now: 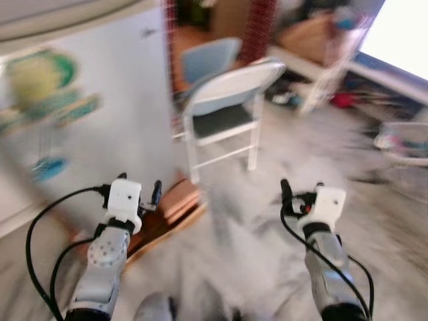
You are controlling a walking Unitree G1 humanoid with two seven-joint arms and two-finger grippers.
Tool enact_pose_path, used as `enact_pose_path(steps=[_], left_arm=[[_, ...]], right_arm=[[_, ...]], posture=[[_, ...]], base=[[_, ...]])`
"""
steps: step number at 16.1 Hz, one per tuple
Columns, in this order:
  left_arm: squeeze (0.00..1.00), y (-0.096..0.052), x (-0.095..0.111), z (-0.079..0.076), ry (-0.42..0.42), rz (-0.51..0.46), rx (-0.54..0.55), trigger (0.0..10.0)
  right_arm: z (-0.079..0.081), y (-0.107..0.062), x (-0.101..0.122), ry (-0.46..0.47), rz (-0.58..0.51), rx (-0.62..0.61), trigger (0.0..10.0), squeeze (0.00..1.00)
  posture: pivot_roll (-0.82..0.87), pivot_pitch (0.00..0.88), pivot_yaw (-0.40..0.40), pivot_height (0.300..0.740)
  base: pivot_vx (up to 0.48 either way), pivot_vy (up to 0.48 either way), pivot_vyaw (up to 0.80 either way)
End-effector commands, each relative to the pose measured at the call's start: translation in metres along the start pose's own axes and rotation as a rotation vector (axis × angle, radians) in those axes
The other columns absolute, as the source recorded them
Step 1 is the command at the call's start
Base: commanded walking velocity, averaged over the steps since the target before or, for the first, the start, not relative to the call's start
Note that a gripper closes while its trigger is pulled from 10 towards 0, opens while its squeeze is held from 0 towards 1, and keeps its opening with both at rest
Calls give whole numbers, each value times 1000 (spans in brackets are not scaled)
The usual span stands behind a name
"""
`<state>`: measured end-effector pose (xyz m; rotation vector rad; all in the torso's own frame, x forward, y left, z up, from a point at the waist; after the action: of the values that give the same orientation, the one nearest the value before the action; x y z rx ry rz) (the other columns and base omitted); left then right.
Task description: Restocking fridge
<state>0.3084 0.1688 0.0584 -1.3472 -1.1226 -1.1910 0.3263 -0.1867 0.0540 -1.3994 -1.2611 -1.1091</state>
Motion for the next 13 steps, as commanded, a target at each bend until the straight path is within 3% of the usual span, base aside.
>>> enact_pose_path(steps=[1, 8, 13], left_arm=[[0, -1, -1, -3, 9, 6, -10, 10000], [0, -3, -2, 0, -19, 8, 4, 10000], [0, -4, -6, -2, -43, 22, -2, 10000]], right_arm=[[-3, -4, -6, -4, 16, -9, 10000, 0], [-2, -3, -6, 9, 12, -3, 10000, 0], [-1, -4, -7, 5, 20, 1, 10000, 0]], posture=[[108, 61, -36, 740], [116, 63, -40, 740], [111, 66, -43, 740]], base=[[0, 0, 0], [0, 0, 0], [0, 412, 0]])
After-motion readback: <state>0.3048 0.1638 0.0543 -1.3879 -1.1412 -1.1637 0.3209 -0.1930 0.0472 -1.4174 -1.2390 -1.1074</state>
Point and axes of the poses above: a point about 5 cm out from each wrist's last joint towards the gripper, its own y axis pointing out of the wrist towards the gripper, its own x axis along the axis of the wrist's last joint, z = x × y, the point moved 5 cm from there along y, pointing out of the wrist towards the gripper, and after that the axes turned 13 degrees about -y, right-handed, at the moved point
